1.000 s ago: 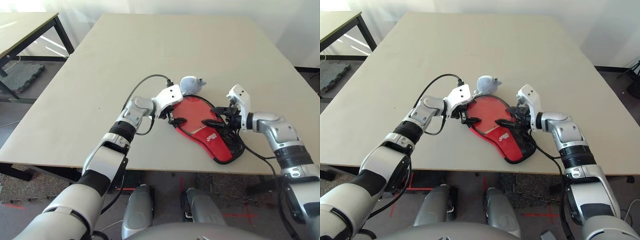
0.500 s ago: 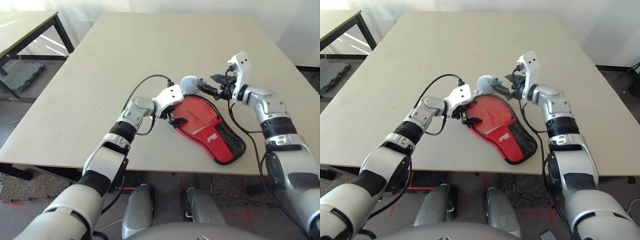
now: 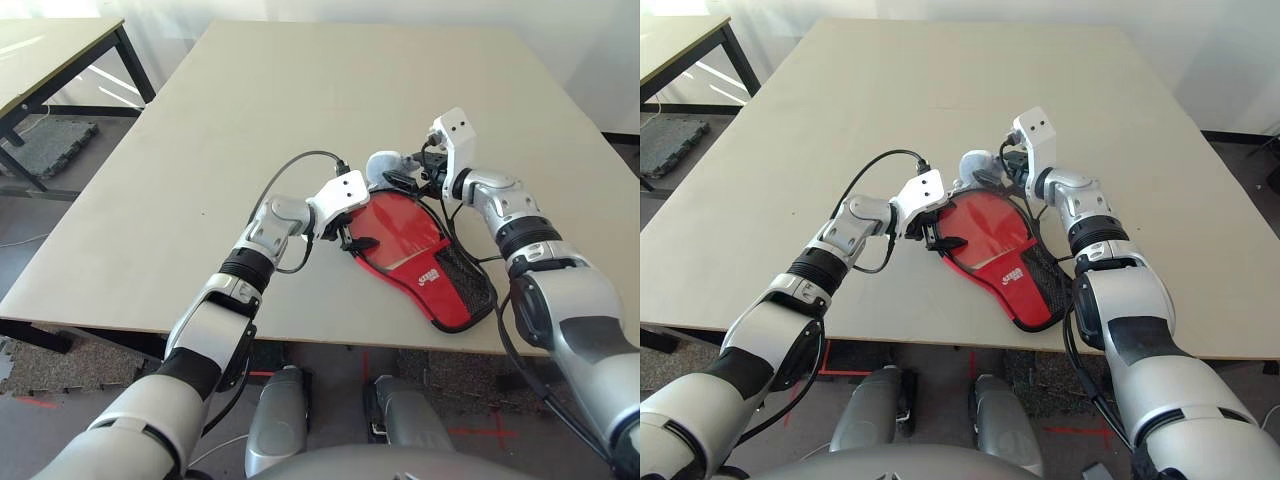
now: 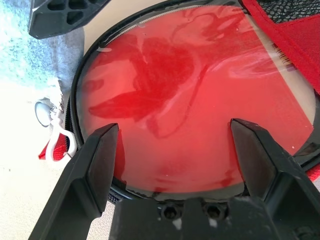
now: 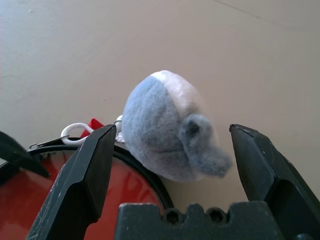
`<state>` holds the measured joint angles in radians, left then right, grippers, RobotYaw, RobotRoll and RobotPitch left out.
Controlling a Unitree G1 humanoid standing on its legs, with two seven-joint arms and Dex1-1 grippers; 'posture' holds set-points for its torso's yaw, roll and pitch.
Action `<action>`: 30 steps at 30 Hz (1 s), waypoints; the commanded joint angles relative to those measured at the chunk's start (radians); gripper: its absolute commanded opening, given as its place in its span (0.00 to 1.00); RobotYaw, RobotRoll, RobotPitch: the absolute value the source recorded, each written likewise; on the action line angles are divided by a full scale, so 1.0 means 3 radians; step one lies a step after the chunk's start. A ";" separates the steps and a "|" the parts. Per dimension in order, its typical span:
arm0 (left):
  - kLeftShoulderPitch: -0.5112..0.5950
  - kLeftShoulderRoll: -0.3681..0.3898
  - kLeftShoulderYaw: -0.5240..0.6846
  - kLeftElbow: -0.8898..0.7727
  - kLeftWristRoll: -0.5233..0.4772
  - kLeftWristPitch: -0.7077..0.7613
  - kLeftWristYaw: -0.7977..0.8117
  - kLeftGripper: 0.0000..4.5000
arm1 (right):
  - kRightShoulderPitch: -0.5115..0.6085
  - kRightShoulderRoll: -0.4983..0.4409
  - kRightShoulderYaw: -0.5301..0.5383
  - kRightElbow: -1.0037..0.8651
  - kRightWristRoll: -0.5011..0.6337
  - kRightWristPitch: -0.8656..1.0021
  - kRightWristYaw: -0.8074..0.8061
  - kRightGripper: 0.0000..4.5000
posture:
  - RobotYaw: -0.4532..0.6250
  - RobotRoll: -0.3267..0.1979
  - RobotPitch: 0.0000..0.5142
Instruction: Store the ping-pong paddle in its case and zip it.
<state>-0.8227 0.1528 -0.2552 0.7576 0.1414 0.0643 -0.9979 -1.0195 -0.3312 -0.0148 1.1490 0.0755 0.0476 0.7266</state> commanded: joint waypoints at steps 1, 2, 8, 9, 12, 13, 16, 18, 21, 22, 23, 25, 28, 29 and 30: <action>0.0150 0.0007 -0.0105 -0.0090 -0.0007 0.0161 -0.0044 1.00 | -0.0058 0.0041 -0.0028 0.0097 -0.0041 -0.0051 -0.0047 1.00 | 0.56 0.62 0.27; 0.0163 0.0011 -0.0114 -0.0115 -0.0010 0.0175 -0.0044 1.00 | -0.0063 0.0050 -0.0030 0.0112 -0.0045 -0.0050 -0.0068 1.00 | 0.56 0.62 0.27; 0.0293 0.0031 -0.0157 -0.0359 -0.0046 0.0321 -0.0047 1.00 | -0.0081 0.0092 -0.0040 0.0182 -0.0067 -0.0039 -0.0140 0.92 | 0.57 0.62 0.30; 0.0309 0.0035 -0.0163 -0.0382 -0.0050 0.0337 -0.0048 1.00 | -0.0091 0.0093 -0.0039 0.0208 -0.0078 -0.0037 -0.0181 0.86 | 0.57 0.62 0.30; 0.0352 0.0043 -0.0180 -0.0457 -0.0060 0.0384 -0.0045 1.00 | -0.0106 0.0092 -0.0057 0.0244 -0.0080 -0.0065 -0.0230 0.60 | 0.58 0.62 0.31; 0.0361 0.0043 -0.0182 -0.0477 -0.0066 0.0398 -0.0041 1.00 | -0.0112 0.0092 -0.0065 0.0251 -0.0077 -0.0074 -0.0228 0.51 | 0.58 0.62 0.31; 0.0375 0.0043 -0.0191 -0.0511 -0.0083 0.0430 -0.0031 1.00 | -0.0152 0.0095 -0.0076 0.0295 -0.0084 -0.0093 -0.0261 0.26 | 0.59 0.62 0.32; 0.0383 0.0041 -0.0200 -0.0531 -0.0094 0.0445 -0.0027 1.00 | -0.0180 0.0099 -0.0091 0.0322 -0.0086 -0.0103 -0.0287 0.10 | 0.59 0.62 0.32; 0.0407 0.0032 -0.0217 -0.0572 -0.0100 0.0470 -0.0020 1.00 | -0.0225 0.0110 -0.0139 0.0355 -0.0074 -0.0101 -0.0332 0.00 | 0.59 0.62 0.33; 0.0416 0.0026 -0.0226 -0.0582 -0.0103 0.0478 -0.0018 1.00 | -0.0249 0.0112 -0.0157 0.0371 -0.0072 -0.0100 -0.0359 0.00 | 0.59 0.62 0.33; 0.0421 0.0022 -0.0233 -0.0588 -0.0106 0.0483 -0.0017 1.00 | -0.0266 0.0114 -0.0172 0.0386 -0.0074 -0.0102 -0.0377 0.00 | 0.59 0.62 0.33; 0.0433 0.0009 -0.0251 -0.0598 -0.0112 0.0495 -0.0013 1.00 | -0.0309 0.0112 -0.0200 0.0418 -0.0081 -0.0115 -0.0432 0.00 | 0.59 0.62 0.34; 0.0458 0.0006 -0.0282 -0.0629 -0.0115 0.0507 -0.0015 1.00 | -0.0340 0.0102 -0.0226 0.0448 -0.0079 -0.0131 -0.0507 0.00 | 0.59 0.62 0.36; 0.0476 0.0000 -0.0292 -0.0644 -0.0120 0.0513 -0.0011 1.00 | -0.0347 0.0098 -0.0243 0.0460 -0.0070 -0.0131 -0.0542 0.00 | 0.59 0.62 0.35; 0.0491 -0.0005 -0.0300 -0.0660 -0.0125 0.0522 -0.0006 1.00 | -0.0351 0.0096 -0.0256 0.0468 -0.0064 -0.0130 -0.0565 0.00 | 0.59 0.62 0.36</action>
<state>-0.7240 0.1538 -0.2885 0.5234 0.0808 0.1876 -0.9967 -1.1067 -0.2945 -0.0632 1.2703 0.0539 0.0245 0.5846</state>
